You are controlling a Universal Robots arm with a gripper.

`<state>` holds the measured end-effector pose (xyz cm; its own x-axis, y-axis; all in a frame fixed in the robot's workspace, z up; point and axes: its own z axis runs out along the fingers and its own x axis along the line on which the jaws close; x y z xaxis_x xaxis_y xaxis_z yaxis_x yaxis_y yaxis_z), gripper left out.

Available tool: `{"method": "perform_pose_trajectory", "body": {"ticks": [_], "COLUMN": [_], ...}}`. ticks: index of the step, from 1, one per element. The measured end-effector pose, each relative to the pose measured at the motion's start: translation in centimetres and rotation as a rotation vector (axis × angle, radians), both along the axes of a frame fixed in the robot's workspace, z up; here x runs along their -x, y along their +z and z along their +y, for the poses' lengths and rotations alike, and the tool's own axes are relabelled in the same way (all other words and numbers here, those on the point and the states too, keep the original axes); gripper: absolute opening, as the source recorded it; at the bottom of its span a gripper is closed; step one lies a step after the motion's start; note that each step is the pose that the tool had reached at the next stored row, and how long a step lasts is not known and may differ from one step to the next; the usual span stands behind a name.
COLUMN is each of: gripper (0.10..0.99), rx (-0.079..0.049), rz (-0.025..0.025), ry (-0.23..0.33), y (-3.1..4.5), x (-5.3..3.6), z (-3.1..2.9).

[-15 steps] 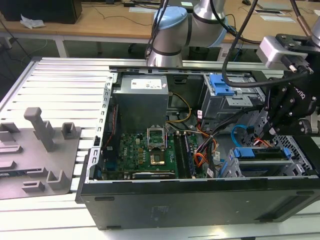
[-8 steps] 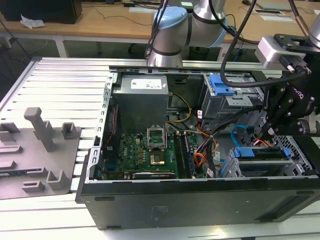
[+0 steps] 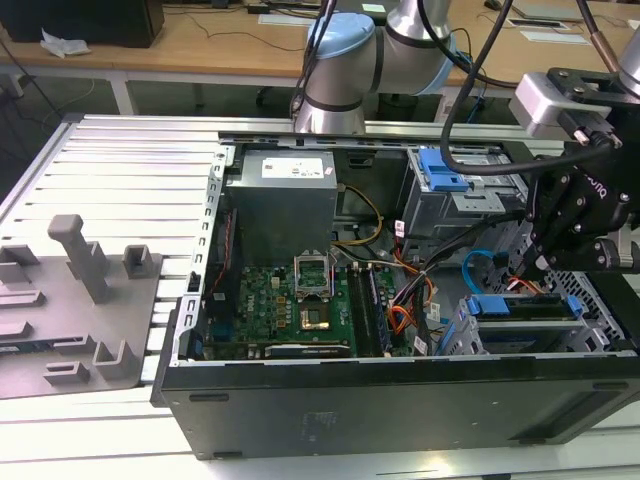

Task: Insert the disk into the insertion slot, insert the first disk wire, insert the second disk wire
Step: 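Insert the second disk wire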

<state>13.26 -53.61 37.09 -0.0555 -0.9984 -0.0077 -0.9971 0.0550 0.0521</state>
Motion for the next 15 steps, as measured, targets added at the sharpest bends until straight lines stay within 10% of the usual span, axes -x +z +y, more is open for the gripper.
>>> {"method": "perform_pose_trajectory", "body": {"ticks": [4, 8, 15], "gripper": [0.114, 0.361, 0.361], "rx": [0.0, 0.0, 0.0], "rz": [0.0, 0.0, 0.0], "ry": [0.0, 0.0, 0.0], "y": [0.0, 0.0, 0.0], "x": [0.01, 0.02, 0.03], "z": [0.0, 0.0, 0.85]}}
